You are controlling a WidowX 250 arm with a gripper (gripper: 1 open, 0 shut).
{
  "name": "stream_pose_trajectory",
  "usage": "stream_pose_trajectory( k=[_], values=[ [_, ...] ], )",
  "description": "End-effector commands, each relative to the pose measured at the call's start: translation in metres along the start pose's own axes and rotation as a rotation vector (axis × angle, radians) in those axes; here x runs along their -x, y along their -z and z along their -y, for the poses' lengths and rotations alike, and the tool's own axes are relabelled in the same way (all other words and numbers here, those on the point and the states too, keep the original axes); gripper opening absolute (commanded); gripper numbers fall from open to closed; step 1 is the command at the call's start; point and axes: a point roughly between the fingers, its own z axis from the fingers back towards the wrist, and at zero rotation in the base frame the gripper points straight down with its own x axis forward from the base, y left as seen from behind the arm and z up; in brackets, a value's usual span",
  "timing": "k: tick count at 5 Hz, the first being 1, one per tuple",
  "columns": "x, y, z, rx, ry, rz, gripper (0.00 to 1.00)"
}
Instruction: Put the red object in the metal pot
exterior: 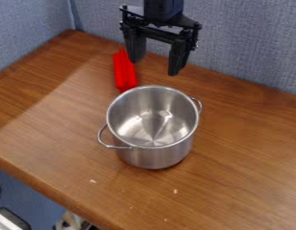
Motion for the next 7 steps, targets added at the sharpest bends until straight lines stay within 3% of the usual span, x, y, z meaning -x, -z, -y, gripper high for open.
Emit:
stream_pose_trajectory(
  k=[1,2,4,5,6,7],
  values=[
    [-0.003,0.007,-0.010,0.003,-0.054,-0.018,1.00],
    [-0.024,0.016,-0.037,0.011,-0.195,-0.015,1.00],
    [-0.050,0.036,-0.090,0.012,-0.221,-0.011,1.00],
    [-0.060,0.046,-0.108,0.023,-0.302,-0.006,1.00],
    [-0.065,0.055,-0.120,0.047,-0.385,0.009,1.00],
    [-0.061,0.062,-0.121,0.040,-0.356,0.019,1.00]
  ],
)
